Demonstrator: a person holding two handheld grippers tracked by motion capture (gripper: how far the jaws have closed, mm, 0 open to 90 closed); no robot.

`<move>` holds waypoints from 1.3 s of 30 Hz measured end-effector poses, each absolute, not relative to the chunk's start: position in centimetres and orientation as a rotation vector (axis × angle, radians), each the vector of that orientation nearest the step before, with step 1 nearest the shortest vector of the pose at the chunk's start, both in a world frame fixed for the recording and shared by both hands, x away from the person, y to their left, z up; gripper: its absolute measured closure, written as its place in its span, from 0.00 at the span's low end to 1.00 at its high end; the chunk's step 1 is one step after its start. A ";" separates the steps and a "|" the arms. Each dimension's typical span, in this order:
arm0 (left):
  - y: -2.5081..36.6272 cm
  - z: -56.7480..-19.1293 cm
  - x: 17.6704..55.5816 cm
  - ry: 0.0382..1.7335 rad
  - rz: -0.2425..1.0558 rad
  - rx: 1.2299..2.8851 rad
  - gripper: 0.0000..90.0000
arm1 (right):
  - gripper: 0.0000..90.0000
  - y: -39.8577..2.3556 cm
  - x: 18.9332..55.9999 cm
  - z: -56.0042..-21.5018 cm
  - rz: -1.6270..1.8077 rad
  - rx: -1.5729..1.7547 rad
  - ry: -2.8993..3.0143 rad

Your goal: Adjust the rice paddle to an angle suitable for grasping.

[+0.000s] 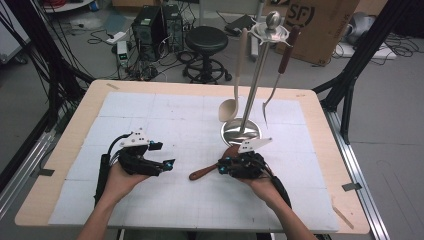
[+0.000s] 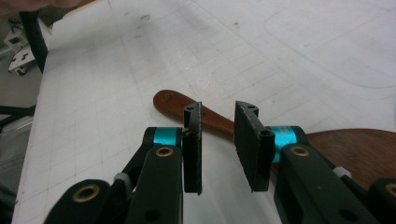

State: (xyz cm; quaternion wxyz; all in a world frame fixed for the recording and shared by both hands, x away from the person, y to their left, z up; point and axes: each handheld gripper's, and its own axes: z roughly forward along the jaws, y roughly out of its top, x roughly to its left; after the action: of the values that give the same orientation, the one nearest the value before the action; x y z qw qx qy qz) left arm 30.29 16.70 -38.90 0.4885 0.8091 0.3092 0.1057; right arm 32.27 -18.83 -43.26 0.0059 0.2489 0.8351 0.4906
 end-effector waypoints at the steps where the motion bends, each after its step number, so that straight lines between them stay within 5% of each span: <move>1: 16.6 -38.9 30.3 0.747 0.255 1.967 0.26 | 0.78 -19.1 32.2 -43.1 1.539 0.782 2.605; 39: 12.0 -41.0 30.8 0.650 0.161 2.045 0.36 | 0.56 -26.3 30.6 -42.0 1.606 0.861 2.405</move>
State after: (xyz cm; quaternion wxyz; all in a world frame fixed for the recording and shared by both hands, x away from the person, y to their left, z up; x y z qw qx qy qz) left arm 30.80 11.98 -41.00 0.4749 0.8364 0.2656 0.0657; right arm 30.58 -26.26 -41.96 0.0620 0.2849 0.7955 0.5311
